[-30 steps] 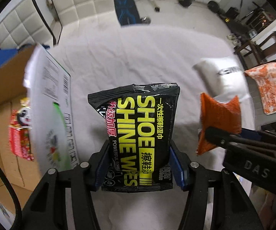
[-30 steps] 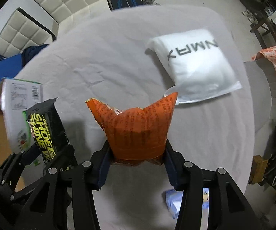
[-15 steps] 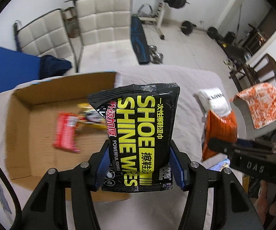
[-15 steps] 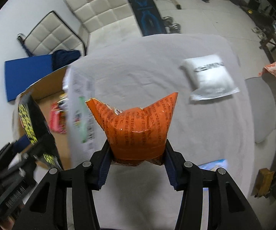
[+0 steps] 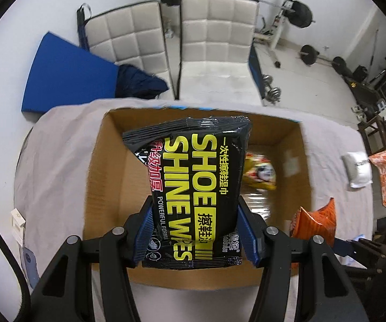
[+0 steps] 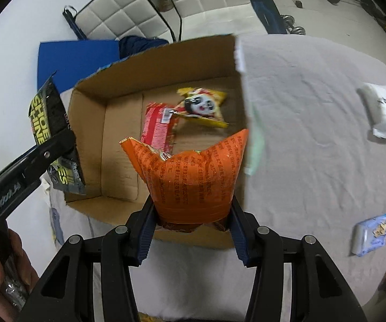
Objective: Organize soft objects
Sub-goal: 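Lift both packets and carry them over the cardboard box, then open both tools to drop the packets into the box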
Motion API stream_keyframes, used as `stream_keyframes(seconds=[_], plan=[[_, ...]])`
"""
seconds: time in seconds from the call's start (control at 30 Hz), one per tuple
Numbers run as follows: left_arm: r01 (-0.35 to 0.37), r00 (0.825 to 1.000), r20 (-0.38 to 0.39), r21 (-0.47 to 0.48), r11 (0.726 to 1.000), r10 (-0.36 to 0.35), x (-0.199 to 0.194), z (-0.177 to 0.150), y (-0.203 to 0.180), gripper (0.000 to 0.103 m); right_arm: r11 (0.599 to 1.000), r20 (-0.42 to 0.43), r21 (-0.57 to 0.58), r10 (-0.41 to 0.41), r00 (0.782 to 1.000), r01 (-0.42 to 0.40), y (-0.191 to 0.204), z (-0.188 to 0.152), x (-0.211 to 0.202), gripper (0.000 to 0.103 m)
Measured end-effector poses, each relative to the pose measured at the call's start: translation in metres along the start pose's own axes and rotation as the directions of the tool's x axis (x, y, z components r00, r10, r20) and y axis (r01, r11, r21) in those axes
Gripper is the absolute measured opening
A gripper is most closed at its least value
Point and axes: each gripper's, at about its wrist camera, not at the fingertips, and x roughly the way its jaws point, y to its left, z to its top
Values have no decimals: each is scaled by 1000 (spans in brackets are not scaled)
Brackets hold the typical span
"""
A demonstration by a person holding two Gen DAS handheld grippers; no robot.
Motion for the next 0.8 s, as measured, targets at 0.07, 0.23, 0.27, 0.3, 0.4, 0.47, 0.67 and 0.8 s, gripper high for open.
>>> stream_keyframes(seconds=[0.07, 0.23, 0.27, 0.3, 0.4, 0.47, 0.67, 0.8], plan=[[1, 1000, -31, -5, 1000, -1, 16, 4, 13, 54, 1000, -15, -4, -19, 1000, 19, 13, 7, 23, 53], [-9, 994, -110, -14, 1000, 8, 65, 17, 39, 54, 995, -58, -10, -100, 993, 99, 36, 19, 66, 53], [-11, 993, -121, -14, 1000, 9, 71, 18, 41, 54, 993, -73, -11, -119, 990, 119, 39, 22, 76, 53], [-15, 990, -140, -13, 1000, 13, 83, 22, 45, 54, 991, -84, -14, -137, 987, 137, 41, 24, 85, 53], [-22, 984, -178, -6, 1000, 20, 107, 27, 51, 54, 981, -112, -34, -193, 975, 190, 48, 28, 107, 53], [-17, 979, -205, -9, 1000, 15, 123, 31, 55, 54, 975, -128, -39, -220, 967, 217, 51, 30, 119, 53], [4, 966, -257, -20, 1000, -9, 153, 41, 56, 56, 966, -142, -33, -258, 956, 256, 56, 32, 133, 53], [13, 962, -272, -23, 1000, -19, 157, 44, 58, 56, 958, -144, -29, -288, 947, 286, 56, 31, 138, 54]])
